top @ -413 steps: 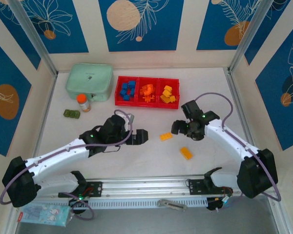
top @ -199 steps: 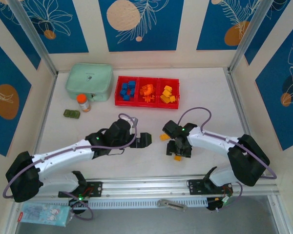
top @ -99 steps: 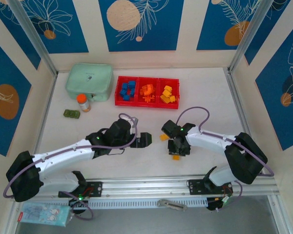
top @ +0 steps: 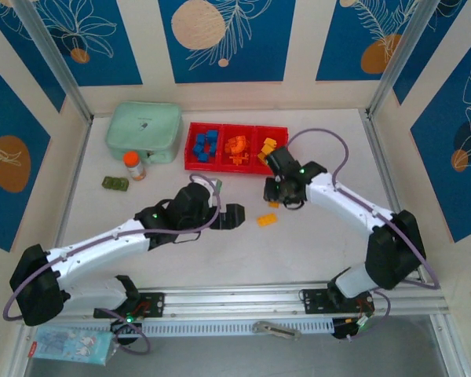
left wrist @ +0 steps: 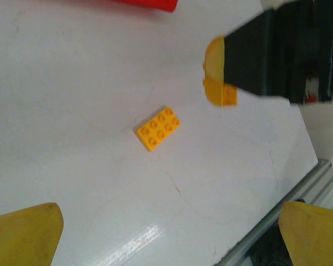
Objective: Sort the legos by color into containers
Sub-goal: Place the lego in the container.
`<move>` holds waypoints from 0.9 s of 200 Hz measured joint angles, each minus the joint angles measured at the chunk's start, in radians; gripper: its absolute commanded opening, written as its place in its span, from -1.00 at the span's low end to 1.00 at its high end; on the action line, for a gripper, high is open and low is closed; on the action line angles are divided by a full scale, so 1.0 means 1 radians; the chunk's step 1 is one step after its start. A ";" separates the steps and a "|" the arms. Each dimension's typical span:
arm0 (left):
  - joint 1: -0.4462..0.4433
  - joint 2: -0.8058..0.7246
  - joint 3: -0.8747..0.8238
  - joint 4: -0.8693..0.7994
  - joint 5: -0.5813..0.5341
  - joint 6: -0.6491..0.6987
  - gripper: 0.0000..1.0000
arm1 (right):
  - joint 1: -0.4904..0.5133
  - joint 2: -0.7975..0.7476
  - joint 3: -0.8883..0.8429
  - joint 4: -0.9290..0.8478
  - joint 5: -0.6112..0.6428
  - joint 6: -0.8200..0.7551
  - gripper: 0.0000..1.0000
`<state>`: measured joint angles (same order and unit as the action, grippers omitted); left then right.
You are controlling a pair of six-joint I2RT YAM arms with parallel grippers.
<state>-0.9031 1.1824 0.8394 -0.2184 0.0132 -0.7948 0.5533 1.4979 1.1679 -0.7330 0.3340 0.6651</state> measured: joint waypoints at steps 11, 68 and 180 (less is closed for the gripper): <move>0.020 0.000 0.014 -0.013 -0.001 0.011 0.99 | -0.029 0.056 0.062 0.011 0.003 -0.030 -0.49; 0.111 0.000 0.054 -0.053 0.004 0.042 0.99 | -0.132 0.444 0.483 0.016 0.029 -0.153 -0.48; 0.157 -0.001 0.054 -0.070 0.047 0.045 0.99 | -0.189 0.553 0.575 0.019 0.029 -0.238 0.25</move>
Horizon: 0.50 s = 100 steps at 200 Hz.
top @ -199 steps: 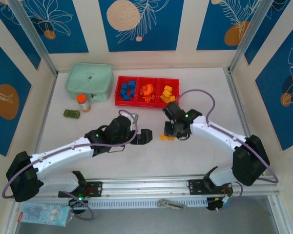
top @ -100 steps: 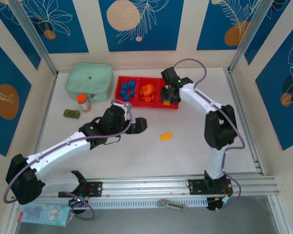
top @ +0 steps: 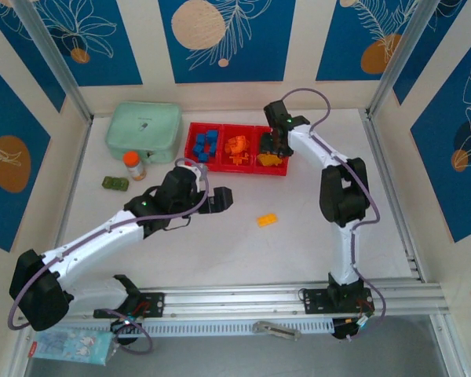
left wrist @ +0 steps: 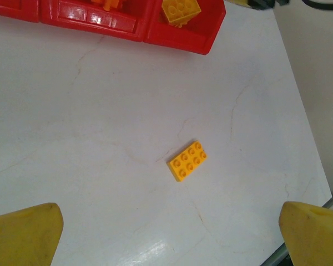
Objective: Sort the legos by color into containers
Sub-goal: Place the lego in the container, then pick up the lego from the center of the table.
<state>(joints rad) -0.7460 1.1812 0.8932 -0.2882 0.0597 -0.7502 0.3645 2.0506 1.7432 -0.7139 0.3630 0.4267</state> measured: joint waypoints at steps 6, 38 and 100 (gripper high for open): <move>0.000 0.000 0.000 0.000 0.004 0.000 0.99 | 0.006 -0.040 -0.048 0.005 -0.003 0.003 0.26; 0.000 0.000 0.000 -0.001 0.030 0.000 0.99 | 0.043 -0.242 -0.267 0.027 -0.027 0.034 0.36; -0.032 0.000 -0.035 0.026 0.048 -0.013 0.99 | 0.150 -0.433 -0.577 0.038 -0.042 0.082 0.55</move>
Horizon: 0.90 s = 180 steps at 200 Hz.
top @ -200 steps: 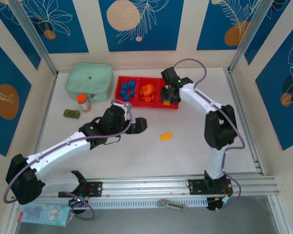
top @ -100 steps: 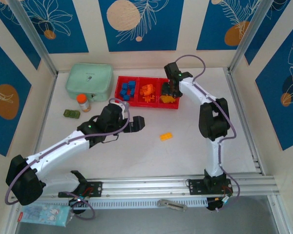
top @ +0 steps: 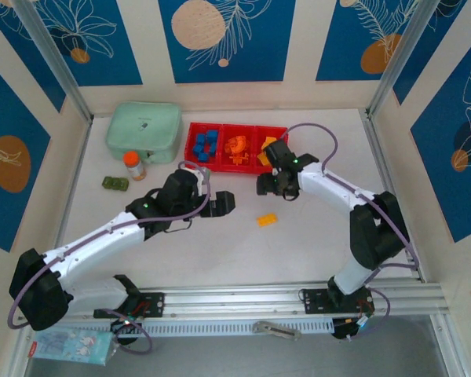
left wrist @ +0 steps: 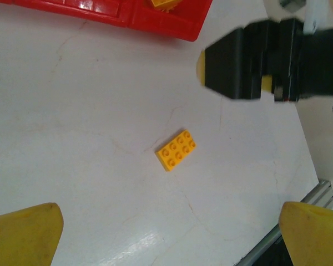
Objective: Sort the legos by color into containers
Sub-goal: Pick up the lego from the center of the table.
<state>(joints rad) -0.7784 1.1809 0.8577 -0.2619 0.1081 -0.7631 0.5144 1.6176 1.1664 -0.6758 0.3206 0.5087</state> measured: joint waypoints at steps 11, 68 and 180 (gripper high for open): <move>-0.013 0.000 -0.021 0.008 0.000 -0.008 0.99 | 0.018 -0.018 -0.046 -0.003 -0.003 0.008 0.58; -0.073 0.000 -0.069 0.039 -0.005 -0.037 0.99 | 0.115 -0.035 -0.167 -0.017 -0.003 0.052 0.69; -0.082 -0.012 -0.105 0.052 -0.050 -0.071 0.99 | 0.161 0.027 -0.189 0.021 -0.002 0.071 0.76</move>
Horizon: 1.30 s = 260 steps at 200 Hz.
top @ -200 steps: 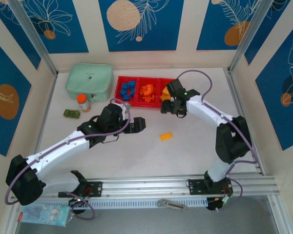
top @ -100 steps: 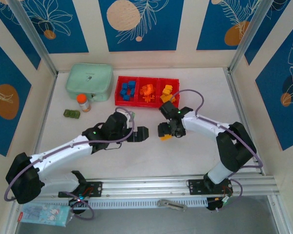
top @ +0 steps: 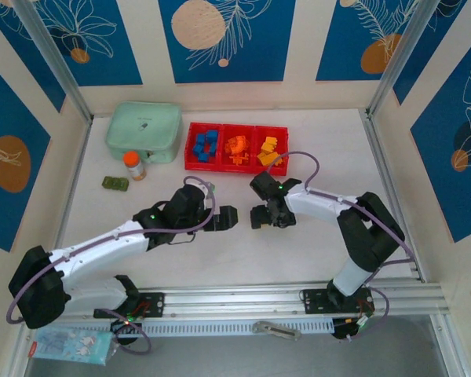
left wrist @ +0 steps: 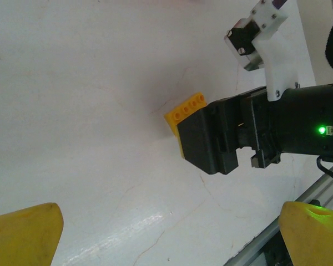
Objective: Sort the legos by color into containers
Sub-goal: Pick up the lego from the center of the table.
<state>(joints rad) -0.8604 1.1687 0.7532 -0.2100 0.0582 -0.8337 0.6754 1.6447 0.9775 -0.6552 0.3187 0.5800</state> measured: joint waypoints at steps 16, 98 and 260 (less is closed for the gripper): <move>0.000 -0.011 -0.006 0.000 -0.008 0.000 0.99 | 0.001 0.017 0.012 0.005 0.003 -0.007 0.77; 0.000 -0.014 -0.008 -0.007 -0.019 0.001 0.99 | 0.000 0.102 0.069 0.013 0.026 -0.052 0.49; 0.002 -0.006 0.006 -0.036 -0.026 0.025 0.99 | -0.026 0.043 0.113 -0.025 0.013 -0.081 0.13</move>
<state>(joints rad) -0.8589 1.1622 0.7597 -0.2459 0.0319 -0.8085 0.6495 1.6875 1.0901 -0.6804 0.3317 0.4988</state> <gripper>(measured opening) 0.994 0.592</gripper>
